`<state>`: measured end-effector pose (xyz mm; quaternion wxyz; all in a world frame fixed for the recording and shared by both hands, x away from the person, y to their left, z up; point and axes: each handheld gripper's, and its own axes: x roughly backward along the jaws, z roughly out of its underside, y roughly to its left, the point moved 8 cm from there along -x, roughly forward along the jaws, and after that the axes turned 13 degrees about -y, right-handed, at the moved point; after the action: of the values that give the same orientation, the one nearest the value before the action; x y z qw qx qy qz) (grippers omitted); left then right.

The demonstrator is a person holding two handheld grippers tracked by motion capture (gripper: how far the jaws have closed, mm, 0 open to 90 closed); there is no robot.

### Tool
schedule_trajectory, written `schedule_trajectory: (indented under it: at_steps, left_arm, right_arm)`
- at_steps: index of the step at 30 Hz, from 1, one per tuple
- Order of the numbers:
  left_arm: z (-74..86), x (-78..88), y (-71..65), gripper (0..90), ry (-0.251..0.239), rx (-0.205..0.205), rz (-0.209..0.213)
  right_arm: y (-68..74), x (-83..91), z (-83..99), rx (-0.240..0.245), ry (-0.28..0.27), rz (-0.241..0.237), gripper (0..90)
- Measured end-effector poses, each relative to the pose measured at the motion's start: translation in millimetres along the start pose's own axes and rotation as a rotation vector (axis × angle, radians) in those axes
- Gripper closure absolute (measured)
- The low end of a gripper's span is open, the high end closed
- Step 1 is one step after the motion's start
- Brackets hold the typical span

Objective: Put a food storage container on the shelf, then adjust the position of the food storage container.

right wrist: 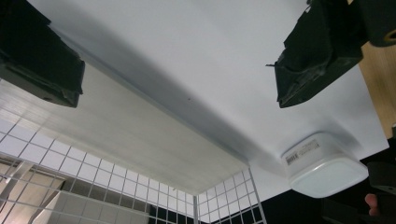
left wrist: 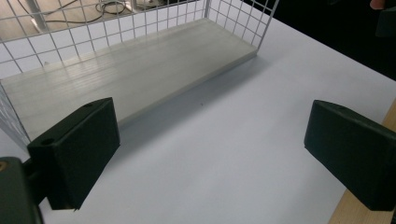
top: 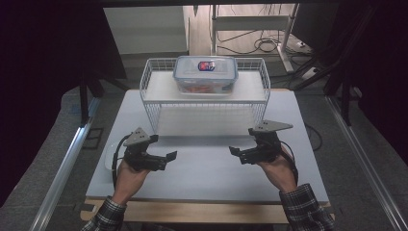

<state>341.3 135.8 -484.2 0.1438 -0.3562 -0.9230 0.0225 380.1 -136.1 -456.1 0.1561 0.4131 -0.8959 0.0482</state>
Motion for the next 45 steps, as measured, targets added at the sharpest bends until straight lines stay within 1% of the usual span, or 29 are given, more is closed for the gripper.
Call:
schedule_trajectory:
  at_steps: [5, 7, 9, 12, 15, 18, 19, 21, 23, 27, 30, 34, 35, 36, 37, 39, 40, 42, 44, 45]
  left_arm:
    - [13.3, -0.6, -7.4, 2.7, 0.006, -0.034, 0.003]
    - [20.3, -1.5, -11.5, 2.8, 0.012, -0.038, 0.009]
    - [25.2, -2.6, -15.3, 2.8, 0.006, -0.042, 0.014]
    - [33.6, -4.0, -21.6, 2.7, 0.007, -0.053, 0.024]
    - [41.7, -5.6, -27.9, 2.4, 0.000, -0.056, 0.048]
    - [48.1, -5.7, -30.7, 2.3, 0.005, -0.068, 0.050]
    - [50.5, -5.7, -31.7, 2.3, 0.008, -0.072, 0.050]
    - [56.7, -5.5, -33.6, 2.3, 0.024, -0.081, 0.049]
    - [63.2, -5.8, -34.5, 2.3, 0.043, -0.095, 0.044]
    - [75.7, -7.7, -35.5, 2.4, 0.093, -0.116, 0.026]
    - [76.3, -9.2, -35.9, 2.5, 0.103, -0.126, 0.016]
    - [73.7, -8.1, -35.4, 2.3, 0.109, -0.126, 0.008]
    - [73.4, -7.8, -34.7, 1.9, 0.119, -0.127, 0.002]
    - [72.9, -7.0, -34.0, 1.5, 0.125, -0.128, 0.002]
    - [71.6, -5.7, -33.1, 1.4, 0.120, -0.124, 0.006]
    - [68.7, -2.8, -30.0, 3.7, 0.119, -0.113, -0.007]
    - [67.2, -0.9, -28.4, 4.7, 0.117, -0.114, -0.012]
    - [63.9, 4.0, -24.2, 8.3, 0.114, -0.135, -0.029]
    - [60.1, 9.8, -18.2, 16.2, 0.103, -0.149, -0.051]
    - [58.5, 13.0, -14.5, 20.3, 0.100, -0.146, -0.061]
  right_arm:
    - [8.3, 2.2, 9.0, 0.008, -0.007, 0.006, 0.4]
    - [12.0, 3.0, 14.6, 0.012, -0.012, 0.008, 0.2]
    - [14.1, 3.6, 20.1, 0.011, -0.008, 0.006, 0.1]
    - [16.8, 5.9, 31.5, 0.003, -0.007, -0.001, 0.1]
    - [18.0, 9.3, 42.6, -0.013, -0.004, -0.006, 0.1]
    - [18.7, 13.8, 55.5, -0.024, -0.003, -0.005, 0.1]
    - [18.7, 13.8, 55.5, -0.024, -0.003, -0.005, 0.1]
    - [19.4, 15.9, 62.7, -0.032, -0.001, -0.008, 0.2]
    - [20.2, 17.4, 71.7, -0.037, 0.013, -0.014, 0.2]
    - [20.8, 16.7, 88.2, -0.039, 0.060, -0.025, 0.8]
    - [19.7, 14.6, 95.0, -0.040, 0.081, -0.023, 1.0]
    - [16.8, 14.4, 95.2, -0.034, 0.075, -0.016, 1.2]
    - [15.9, 14.4, 95.4, -0.032, 0.075, -0.012, 1.3]
    - [14.7, 14.3, 95.9, -0.031, 0.076, -0.007, 1.4]
    - [13.9, 14.0, 96.6, -0.033, 0.077, -0.005, 1.5]
    - [13.1, 13.2, 98.4, -0.035, 0.083, -0.001, 1.8]
    - [13.0, 12.9, 99.3, -0.034, 0.085, 0.000, 1.9]
    - [13.9, 12.0, 100.6, -0.030, 0.091, -0.002, 2.0]
    - [15.0, 11.0, 101.4, -0.022, 0.095, -0.005, 2.2]
    - [15.6, 10.5, 101.6, -0.019, 0.096, -0.006, 2.2]
